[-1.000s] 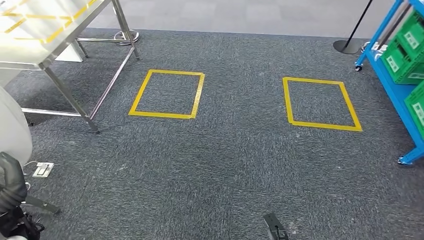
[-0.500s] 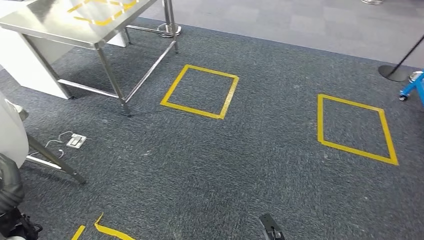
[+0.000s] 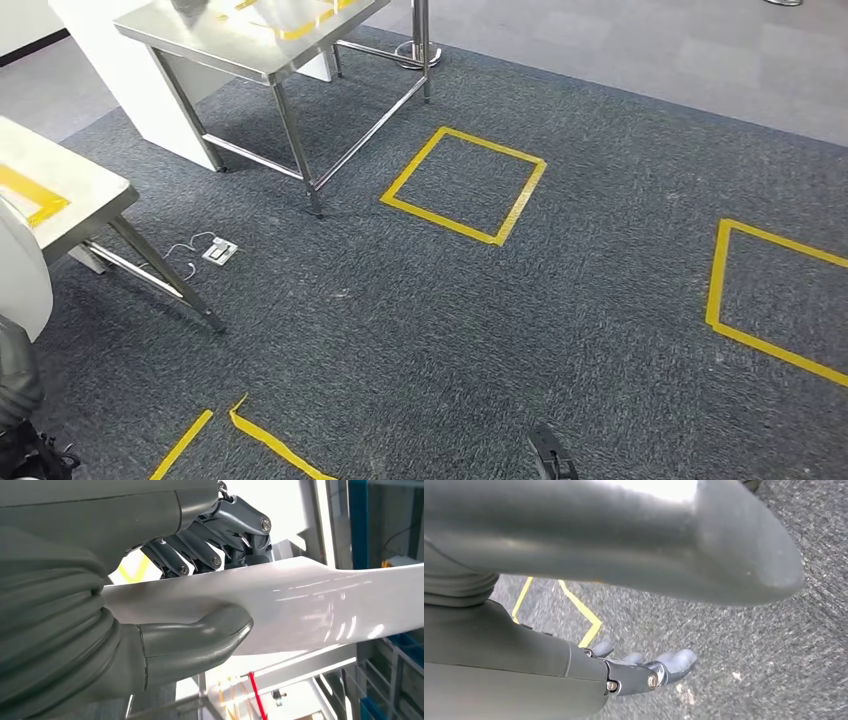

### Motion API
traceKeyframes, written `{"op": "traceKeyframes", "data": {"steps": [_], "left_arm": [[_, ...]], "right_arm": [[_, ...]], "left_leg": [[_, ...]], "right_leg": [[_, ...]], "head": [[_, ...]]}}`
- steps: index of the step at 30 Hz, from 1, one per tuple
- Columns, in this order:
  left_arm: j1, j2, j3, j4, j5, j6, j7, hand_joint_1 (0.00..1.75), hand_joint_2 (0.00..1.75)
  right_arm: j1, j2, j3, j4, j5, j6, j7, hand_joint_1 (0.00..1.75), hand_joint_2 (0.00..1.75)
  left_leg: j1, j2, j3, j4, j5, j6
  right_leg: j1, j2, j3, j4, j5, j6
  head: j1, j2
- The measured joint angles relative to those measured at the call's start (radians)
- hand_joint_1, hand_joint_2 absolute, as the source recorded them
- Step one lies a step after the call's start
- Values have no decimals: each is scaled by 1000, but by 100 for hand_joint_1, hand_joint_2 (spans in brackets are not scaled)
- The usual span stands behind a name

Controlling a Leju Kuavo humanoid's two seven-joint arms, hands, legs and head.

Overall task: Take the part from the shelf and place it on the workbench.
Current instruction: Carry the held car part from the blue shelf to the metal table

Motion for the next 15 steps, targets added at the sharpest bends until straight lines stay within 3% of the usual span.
{"op": "traceKeyframes", "data": {"steps": [2, 3, 4, 5, 7, 8, 9, 11, 13, 15], "left_arm": [[-1, -1, -1, 4, -1, -2, 6, 175, 175], [-1, -1, -2, 6, -2, -2, 8, 175, 175], [-2, -1, -2, 8, -5, -2, 11, 175, 175], [-3, -1, -2, 9, -7, -2, 12, 175, 175], [-9, -1, -2, 9, -11, -2, 14, 175, 175], [-12, -2, -2, 9, -11, -2, 14, 175, 175], [-14, -3, -2, 10, -11, -2, 14, 175, 175], [-14, -3, -2, 10, -11, -2, 15, 175, 175], [-16, -3, -2, 10, -11, -2, 15, 175, 175], [-18, -8, -2, 10, -11, -2, 14, 175, 175]], "right_arm": [[2, 0, 0, 0, -2, -2, 1, 0, 0], [2, 0, 0, 0, -2, -2, 1, 0, 0], [1, 0, 0, 0, -2, -2, 1, 0, 0], [1, 1, 0, 0, -2, -2, 0, 0, 0], [0, 1, 0, 0, -2, -1, -1, 0, 0], [0, 1, 0, 0, -2, -1, -1, 0, 0], [0, 1, 0, 0, -2, 0, -1, 0, 0], [-2, 1, 0, 0, -2, 1, -2, 0, 0], [-3, 1, 0, 0, -2, 3, -3, 0, 0], [-2, 1, 0, 0, -2, 4, -4, 0, 0]], "left_leg": [[2, 27, -57, 115, -41, -4], [4, 32, -66, 134, -38, -5], [5, 37, -53, 112, -17, -5], [5, 48, -23, 57, 15, -4], [0, 95, 46, -73, 61, 4], [-3, 111, 67, -112, 69, 13], [-7, 117, 74, -128, 69, 21], [-8, 90, 73, -131, 71, 37], [-3, 66, 75, -138, 76, 50], [1, 42, 75, -141, 79, 59]], "right_leg": [[3, -29, 1, 1, -3, -4], [4, -43, 1, 1, -5, -4], [4, -57, 3, 2, -7, -3], [3, -69, 6, 3, -10, -1], [7, -91, 12, 6, -17, 7], [10, -101, 14, 7, -21, 13], [13, -112, 16, 7, -23, 18], [14, -129, 22, 5, -27, 29], [9, -91, 16, 30, -47, 42], [6, -25, -32, 133, -103, 49]], "head": [[-2, 0], [-2, 0], [-2, 0], [-2, 0], [-2, 0], [-1, 0], [0, 0], [1, 0], [3, 0], [7, 0]]}}
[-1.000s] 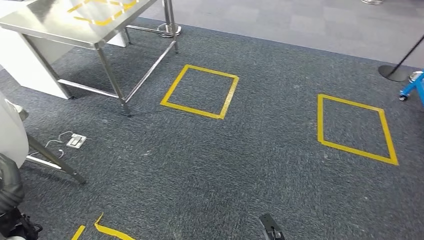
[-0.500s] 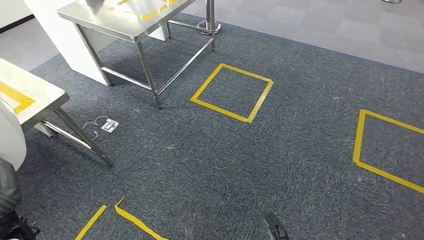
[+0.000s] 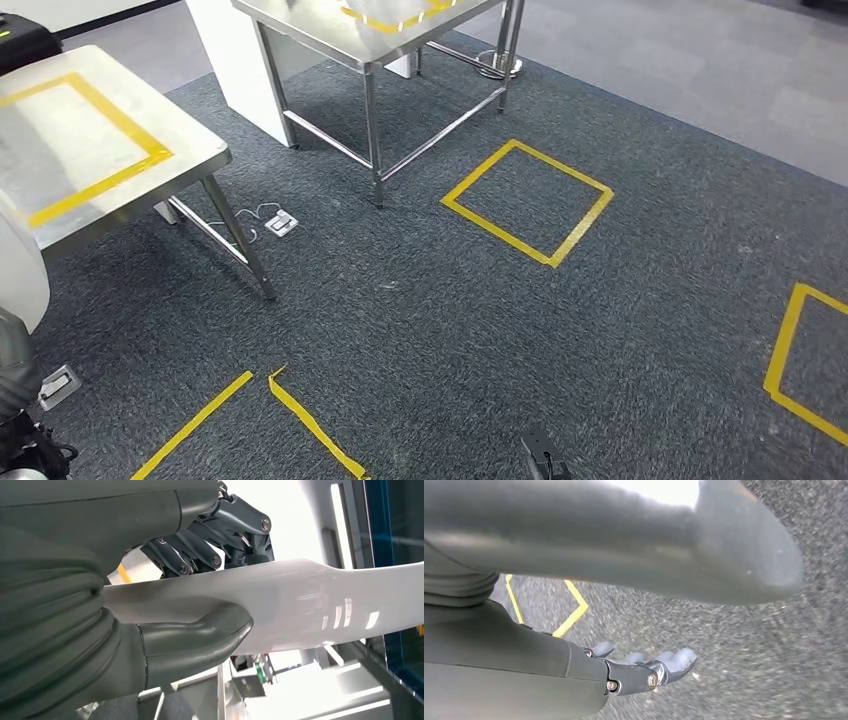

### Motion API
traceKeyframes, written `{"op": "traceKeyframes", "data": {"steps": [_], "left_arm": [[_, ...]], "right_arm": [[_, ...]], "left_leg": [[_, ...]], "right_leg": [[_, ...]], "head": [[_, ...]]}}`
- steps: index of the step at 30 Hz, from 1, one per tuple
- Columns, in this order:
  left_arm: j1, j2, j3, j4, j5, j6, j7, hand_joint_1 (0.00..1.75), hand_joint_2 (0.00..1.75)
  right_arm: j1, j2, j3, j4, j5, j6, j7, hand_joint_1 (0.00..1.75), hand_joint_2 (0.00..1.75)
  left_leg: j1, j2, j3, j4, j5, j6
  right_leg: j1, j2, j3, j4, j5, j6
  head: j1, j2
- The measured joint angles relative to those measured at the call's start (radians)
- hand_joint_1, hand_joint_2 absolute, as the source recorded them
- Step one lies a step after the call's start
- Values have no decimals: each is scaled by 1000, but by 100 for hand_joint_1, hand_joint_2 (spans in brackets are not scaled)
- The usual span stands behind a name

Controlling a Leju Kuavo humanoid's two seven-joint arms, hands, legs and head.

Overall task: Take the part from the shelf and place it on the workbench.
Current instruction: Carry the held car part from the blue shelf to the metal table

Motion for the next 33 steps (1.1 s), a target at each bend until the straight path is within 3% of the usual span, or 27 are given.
{"op": "traceKeyframes", "data": {"steps": [2, 3, 4, 5, 7, 9, 11, 12, 13, 15, 16, 18, 20, 22, 24, 26, 27, 28, 30, 32, 33], "left_arm": [[1, -4, 0, 3, 0, 0, 0, 175, 175], [2, -5, 0, 4, 0, 0, 0, 175, 175], [3, -5, 0, 5, 0, 0, 1, 175, 175], [3, -5, 0, 6, 0, 0, 1, 175, 175], [3, -6, 0, 6, 0, 0, 1, 175, 175], [3, -6, 0, 6, 0, 0, 1, 175, 175], [7, -3, 0, 6, 0, 3, 0, 175, 175], [11, 0, 1, 5, 0, 5, -1, 175, 175], [14, 2, 2, 5, 1, 7, -2, 175, 175], [17, 6, 3, 4, 6, 9, -3, 175, 175], [17, 7, 3, 5, 8, 9, -3, 175, 175], [20, 7, 3, 6, 10, 9, -3, 175, 175], [21, 8, 3, 9, 10, 9, -3, 175, 175], [20, 8, 3, 11, 11, 9, -2, 175, 175], [11, 8, 3, 12, 13, 7, 0, 175, 175], [3, 6, 3, 13, 16, 4, 3, 175, 175], [2, 5, 3, 14, 17, 3, 5, 175, 175], [2, 5, 3, 14, 19, 2, 7, 175, 175], [-3, 1, 3, 15, 23, -4, 15, 175, 175], [-9, -9, 3, 16, 26, -13, 24, 175, 175], [-11, -14, 3, 17, 25, -16, 27, 175, 175]], "right_arm": [[3, -1, 0, 0, 0, 0, 1, 0, 0], [4, -1, 0, 0, 0, 0, 1, 0, 0], [5, -1, 0, 0, 0, 0, 1, 0, 0], [4, -1, 0, 0, 0, 0, 1, 0, 0], [4, -2, 0, 0, 0, 0, 0, 0, 0], [4, -2, 0, 0, 1, 1, 0, 0, 0], [3, -2, 0, 0, 1, 2, -1, 0, 0], [2, -2, 0, 0, 1, 3, -2, 0, 0], [2, -2, 0, 0, 1, 3, -2, 0, 0], [6, -2, 0, 0, 1, 3, -2, 0, 0], [8, -3, 0, 0, 0, 3, -2, 0, 0], [10, -3, 0, 0, -1, 2, -2, 0, 0], [11, -3, 0, 0, -2, 0, -2, 0, 0], [9, -3, 0, 0, -3, -1, -2, 0, 0], [8, -3, 0, 0, -6, -1, -2, 0, 0], [7, -3, 0, 0, -8, -1, -2, 0, 0], [5, -4, 0, 0, -8, -1, -1, 0, 0], [4, -4, 0, 0, -9, -1, -1, 0, 0], [2, -4, 0, 0, -9, -2, -1, 0, 0], [4, -4, 0, 0, -10, -4, 0, 0, 0], [6, -4, -1, 0, -10, -6, 1, 0, 0]], "left_leg": [[0, -28, -2, 1, 0, 3], [0, -43, -2, 2, 0, 3], [0, -58, -2, 4, 0, 3], [1, -73, -2, 6, 0, 1], [1, -100, -5, 10, 0, -6], [2, -124, -11, 12, 2, -19], [4, -148, -17, 5, 8, -35], [4, -141, -20, 6, 8, -42], [2, -118, -27, 19, -1, -46], [-1, -47, -64, 96, -47, -53], [0, -25, -87, 144, -73, -55], [3, -13, -135, 243, -111, -61], [6, -8, -149, 274, -105, -64], [7, 11, -97, 180, -47, -64], [1, 59, -33, 62, -8, -53], [-5, 76, -12, 19, -6, -36], [-6, 62, -13, 19, -5, -26], [-4, 49, -13, 17, -4, -20], [0, 25, -13, 13, 0, -7], [3, 0, -14, 12, 2, 1], [3, -12, -15, 12, 3, 3]], "right_leg": [[1, 21, -68, 129, -47, 2], [1, 23, -87, 157, -46, 1], [0, 25, -88, 145, -25, -1], [0, 31, -69, 95, 12, -3], [-4, 77, -11, -44, 78, -8], [-4, 111, 19, -116, 97, -11], [-2, 94, 24, -123, 97, -19], [-4, 82, 28, -127, 100, -25], [-5, 68, 32, -132, 103, -33], [-6, 41, 37, -139, 106, -44], [-5, 31, 38, -140, 105, -47], [-3, 7, 37, -139, 103, -49], [-2, -22, 39, -138, 100, -49], [-2, -48, 43, -136, 94, -44], [4, -72, 46, -128, 84, -34], [10, -93, 50, -125, 76, -23], [11, -104, 54, -126, 75, -18], [9, -106, 56, -125, 71, -12], [4, -60, 41, -82, 40, -1], [0, 4, -11, 28, -17, 6], [0, 16, -43, 90, -40, 8]], "head": [[3, 0], [3, 0], [3, 0], [3, 0], [2, 0], [2, 0], [3, 0], [2, 0], [0, 0], [-6, 0], [-9, 0], [-9, 0], [-9, 0], [-9, 0], [-10, 0], [-6, 0], [-4, 0], [-2, 0], [0, 0], [4, 0], [5, 0]]}}
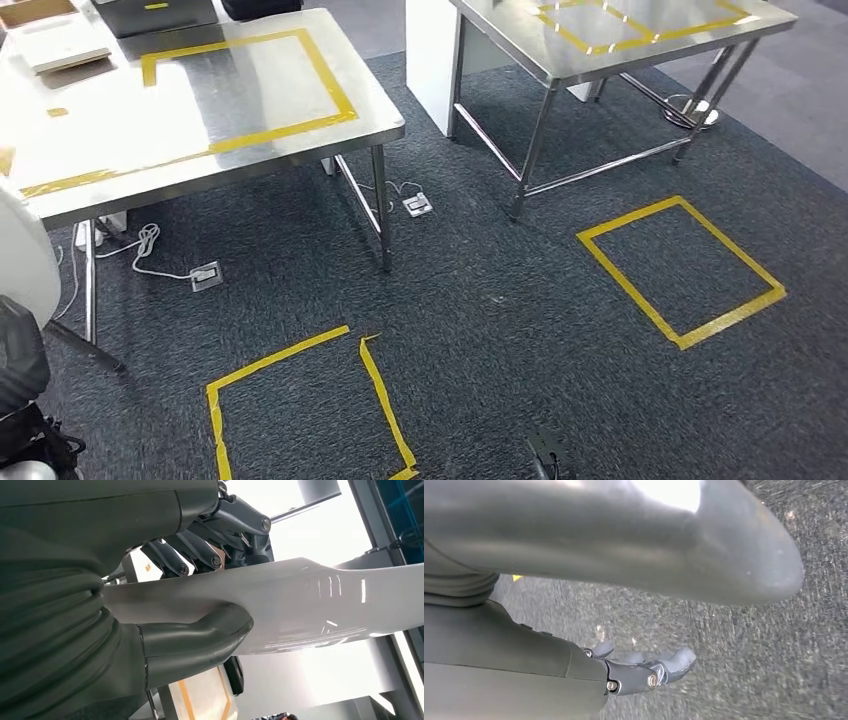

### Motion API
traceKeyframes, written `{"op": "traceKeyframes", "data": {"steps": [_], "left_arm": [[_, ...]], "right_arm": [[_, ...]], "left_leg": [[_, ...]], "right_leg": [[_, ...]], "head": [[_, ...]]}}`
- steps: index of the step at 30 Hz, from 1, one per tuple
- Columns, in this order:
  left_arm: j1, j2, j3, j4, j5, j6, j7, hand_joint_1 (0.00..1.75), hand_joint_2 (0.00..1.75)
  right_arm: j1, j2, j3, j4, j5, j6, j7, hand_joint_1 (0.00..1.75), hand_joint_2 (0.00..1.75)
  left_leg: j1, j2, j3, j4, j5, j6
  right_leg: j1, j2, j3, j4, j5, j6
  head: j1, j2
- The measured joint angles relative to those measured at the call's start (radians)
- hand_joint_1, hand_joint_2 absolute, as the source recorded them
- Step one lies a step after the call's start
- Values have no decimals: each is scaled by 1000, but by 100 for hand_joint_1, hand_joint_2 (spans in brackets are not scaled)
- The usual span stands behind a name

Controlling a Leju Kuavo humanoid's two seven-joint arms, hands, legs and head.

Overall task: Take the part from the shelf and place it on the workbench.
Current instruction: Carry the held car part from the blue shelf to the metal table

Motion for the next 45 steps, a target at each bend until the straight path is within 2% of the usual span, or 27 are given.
{"op": "traceKeyframes", "data": {"steps": [1, 2, 3, 5, 6, 7, 8, 12, 17, 20, 23, 25, 26, 27, 29, 30, 31, 32, 34, 35, 36, 37, 39, 41, 42, 43, 45], "left_arm": [[0, -3, 0, 2, -2, -2, 4, 175, 175], [-1, -5, 0, 4, -3, -3, 7, 175, 175], [-2, -7, 0, 5, -5, -4, 11, 175, 175], [-7, -12, -1, 6, -8, -5, 16, 175, 175], [-10, -13, -1, 6, -10, -6, 18, 175, 175], [-13, -14, -1, 6, -12, -7, 20, 175, 175], [-16, -15, -1, 7, -15, -9, 23, 175, 175], [-23, -20, -3, 10, -37, -11, 35, 175, 175], [-28, -30, -4, 12, -46, -11, 40, 175, 175], [-28, -33, -4, 13, -50, -11, 40, 175, 175], [-30, -34, -4, 14, -68, -12, 40, 175, 175], [-34, -38, -6, 15, -83, -13, 40, 175, 175], [-38, -41, -8, 16, -89, -14, 40, 175, 175], [-42, -45, -11, 19, -93, -16, 41, 175, 175], [-48, -56, -21, 27, -102, -22, 42, 175, 175], [-49, -62, -26, 31, -105, -25, 43, 175, 175], [-49, -67, -30, 36, -107, -28, 44, 175, 175], [-50, -71, -33, 40, -109, -30, 45, 175, 175], [-56, -75, -36, 46, -110, -32, 46, 175, 175], [-59, -76, -36, 48, -110, -33, 46, 175, 175], [-63, -77, -37, 50, -110, -33, 45, 175, 175], [-65, -77, -37, 51, -111, -33, 44, 175, 175], [-68, -77, -37, 52, -112, -32, 43, 175, 175], [-69, -75, -38, 52, -113, -31, 42, 175, 175], [-70, -74, -38, 51, -113, -31, 42, 175, 175], [-70, -74, -38, 51, -114, -31, 41, 175, 175], [-68, -74, -38, 53, -115, -33, 41, 175, 175]], "right_arm": [[2, 0, 0, 0, -1, -2, 1, 0, 0], [3, 0, 0, 0, -4, -4, 2, 0, 0], [4, 0, -1, 0, -8, -6, 3, 0, 0], [1, 0, -5, 0, -21, -7, 5, 0, 0], [-2, 0, -9, 0, -27, -7, 6, 0, 0], [-4, 0, -12, 0, -32, -6, 7, 0, 0], [-6, 1, -16, 0, -35, -5, 9, 0, 0], [-6, 7, -25, 0, -40, -5, 16, 0, 0], [-5, 11, -32, 0, -40, -6, 16, 0, 0], [-5, 15, -34, 0, -41, -6, 16, 0, 0], [-5, 20, -36, 0, -44, -6, 20, 0, 0], [-5, 22, -39, 0, -47, -8, 22, 0, 0], [-6, 22, -41, 0, -50, -10, 24, 0, 0], [-6, 22, -43, 0, -53, -12, 26, 0, 0], [-6, 23, -48, 0, -58, -16, 29, 0, 0], [-6, 23, -50, 0, -61, -17, 30, 0, 0], [-6, 23, -53, 0, -62, -18, 30, 0, 0], [-5, 23, -55, 0, -63, -19, 30, 0, 0], [-5, 23, -59, 0, -63, -20, 29, 0, 0], [-5, 25, -60, 0, -62, -20, 28, 0, 0], [-5, 26, -60, 0, -61, -19, 27, 0, 0], [-5, 28, -60, 0, -59, -19, 26, 0, 0], [-5, 29, -60, 0, -54, -19, 23, 0, 0], [-5, 29, -60, 0, -52, -18, 21, 0, 0], [-5, 29, -60, 0, -52, -17, 20, 0, 0], [-4, 29, -60, 0, -52, -17, 20, 0, 0], [-2, 29, -60, 0, -53, -16, 19, 0, 0]], "left_leg": [[0, -14, 0, 1, 0, 0], [0, -27, -1, 1, 0, 0], [0, -38, -1, 2, 0, 0], [0, -55, 0, 6, 0, -4], [-1, -62, -1, 8, 0, -9], [-2, -68, -2, 8, 1, -16], [-3, -70, -3, 8, 0, -19], [-5, -64, 0, -1, 3, -6], [-5, -59, 7, -12, 9, -23], [-6, -59, 6, -9, 5, -24], [-8, -58, 6, -9, 0, -16], [-2, -56, 18, -30, 5, -11], [2, -54, 27, -42, 9, -8], [6, -52, 34, -51, 13, -6], [7, -50, 39, -52, 10, -4], [8, -50, 39, -50, 7, -6], [10, -49, 39, -46, 2, -8], [13, -50, 40, -40, -4, -13], [23, -50, 40, -20, -22, -28], [25, -50, 36, -9, -33, -37], [24, -51, 34, 0, -42, -45], [23, -53, 33, 3, -49, -52], [21, -57, 38, -2, -55, -64], [22, -39, 37, 16, -64, -71], [21, -24, 21, 52, -78, -73], [19, -9, -10, 110, -97, -74], [17, 3, -98, 245, -134, -72]], "right_leg": [[0, 5, -24, 40, -7, 0], [0, 7, -34, 51, 3, -1], [0, 8, -26, 23, 31, -2], [-1, 16, 27, -105, 100, -7], [0, 21, 49, -160, 122, -10], [1, 25, 62, -194, 131, -13], [1, 27, 64, -207, 131, -15], [2, 29, 63, -213, 139, -20], [3, 34, 62, -212, 140, -29], [0, 34, 62, -212, 139, -28], [-2, 34, 64, -217, 138, -23], [1, 31, 68, -216, 133, -16], [2, 30, 62, -199, 122, -12], [3, 28, 46, -162, 102, -8], [-2, 26, -18, -45, 47, 1], [-5, 26, -49, 6, 31, 6], [-9, 26, -67, 28, 34, 12], [-13, 25, -64, 12, 56, 17], [-22, 26, -14, -104, 124, 30], [-23, 30, 12, -158, 145, 32], [-23, 33, 29, -189, 151, 27], [-22, 35, 36, -197, 146, 18], [-19, 33, 41, -192, 137, -7], [-21, 28, 53, -195, 130, -23], [-21, 24, 62, -197, 125, -31], [-20, 20, 71, -199, 119, -37], [-15, 13, 91, -200, 102, -44]], "head": [[0, 0], [0, 0], [1, 0], [2, 0], [2, 0], [2, 0], [2, 0], [2, 0], [2, 0], [2, 0], [2, 0], [3, 0], [3, 0], [4, 0], [5, 0], [6, 0], [6, 0], [6, 0], [7, 0], [9, 0], [10, 0], [11, 0], [12, 0], [10, 0], [8, 0], [7, 0], [6, 0]]}}
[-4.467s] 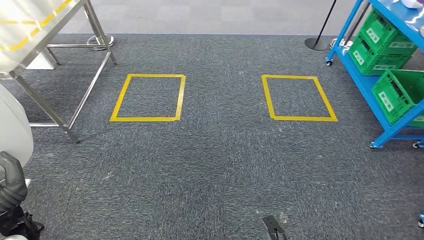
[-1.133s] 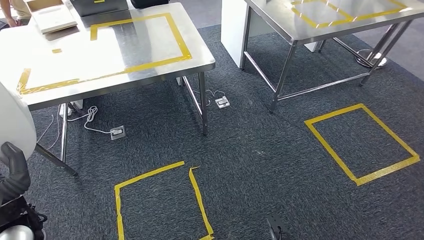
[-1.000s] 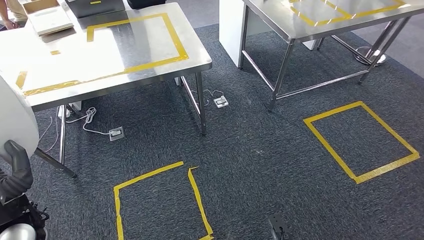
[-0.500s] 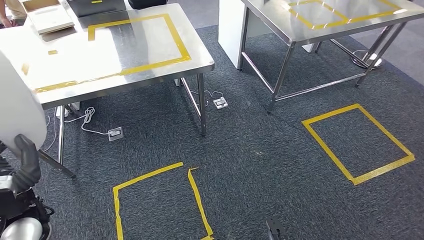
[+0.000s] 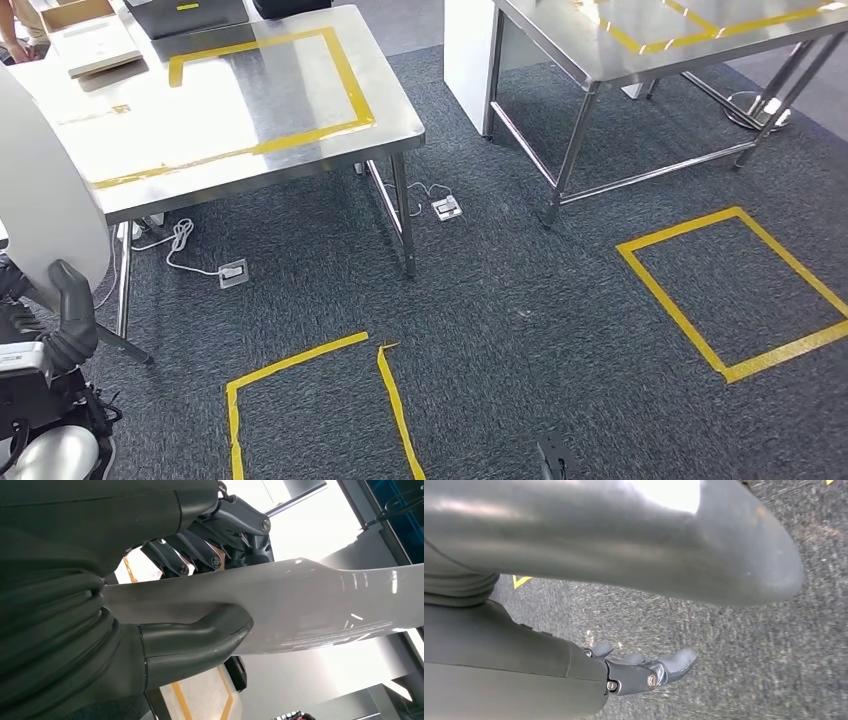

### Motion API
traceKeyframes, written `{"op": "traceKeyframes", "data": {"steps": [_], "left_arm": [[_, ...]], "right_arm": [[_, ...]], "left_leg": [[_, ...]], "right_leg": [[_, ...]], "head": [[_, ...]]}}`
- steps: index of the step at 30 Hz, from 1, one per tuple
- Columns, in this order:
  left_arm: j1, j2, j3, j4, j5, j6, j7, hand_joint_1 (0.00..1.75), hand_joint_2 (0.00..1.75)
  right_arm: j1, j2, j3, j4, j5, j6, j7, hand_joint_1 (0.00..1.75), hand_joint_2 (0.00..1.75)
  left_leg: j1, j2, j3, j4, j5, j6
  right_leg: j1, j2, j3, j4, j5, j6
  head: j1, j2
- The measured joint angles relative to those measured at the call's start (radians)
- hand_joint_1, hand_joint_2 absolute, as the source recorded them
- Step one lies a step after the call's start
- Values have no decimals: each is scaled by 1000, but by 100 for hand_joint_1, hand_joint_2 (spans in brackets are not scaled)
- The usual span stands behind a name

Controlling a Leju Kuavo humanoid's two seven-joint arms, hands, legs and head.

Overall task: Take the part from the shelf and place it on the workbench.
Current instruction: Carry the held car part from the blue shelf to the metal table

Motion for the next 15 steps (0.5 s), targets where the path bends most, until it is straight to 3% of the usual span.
{"op": "traceKeyframes", "data": {"steps": [1, 2, 4, 5, 6, 8, 10, 11, 13, 15], "left_arm": [[2, 0, 0, 1, -1, -1, 0, 175, 175], [4, 0, 0, 2, -3, -2, 0, 175, 175], [4, 2, 0, 3, -6, -2, -1, 175, 175], [3, 3, -1, 4, -9, -1, -2, 175, 175], [2, 3, -1, 5, -12, 0, -3, 175, 175], [-1, 3, -2, 7, -18, 1, -4, 175, 175], [-2, 3, -3, 6, -20, 2, -5, 175, 175], [-3, 3, -4, 6, -21, 3, -6, 175, 175], [-5, 2, -5, 7, -27, 4, -5, 175, 175], [-5, -3, -7, 9, -36, 4, -2, 175, 175]], "right_arm": [[0, 0, 0, 0, -1, 0, 0, 0, 0], [0, 1, 0, 0, -1, 0, -1, 0, 0], [0, 2, 0, 0, -1, 0, -2, 0, 0], [1, 4, -1, 0, -1, 0, -2, 0, 0], [1, 5, -1, 0, -1, 0, -2, 0, 0], [-1, 9, -2, 0, -1, 0, -2, 0, 0], [-4, 10, -4, 0, -2, 0, -2, 0, 0], [-4, 10, -5, 0, -2, 0, -2, 0, 0], [-4, 11, -6, 0, -2, 0, -2, 0, 0], [-3, 12, -7, 0, -4, -1, -2, 0, 0]], "left_leg": [[-1, 1, -34, 39, 2, 3], [-2, 2, -50, 42, 27, 8], [-10, 3, -29, -59, 125, 26], [-17, 8, -7, -119, 164, 38], [-25, 13, 15, -170, 185, 49], [-37, 19, 40, -216, 174, 62], [-37, 14, 60, -244, 159, 71], [-34, 10, 74, -256, 155, 76], [-29, 4, 104, -274, 146, 85], [-29, -2, 128, -280, 129, 89]], "right_leg": [[2, -2, 11, 0, -10, -1], [4, -4, 24, 0, -20, -1], [7, -6, 57, -2, -44, 2], [8, -8, 70, -4, -56, 6], [8, -9, 80, -9, -65, 11], [8, -13, 90, -20, -71, 24], [6, -17, 95, -12, -56, 36], [6, -15, 84, 17, -40, 40], [5, -9, 14, 124, -23, 43], [7, -5, -79, 232, -64, 46]], "head": [[0, 0], [0, 0], [0, 0], [-1, 0], [-4, 0], [-5, 0], [-3, 0], [-2, 0], [1, 0], [4, 0]]}}
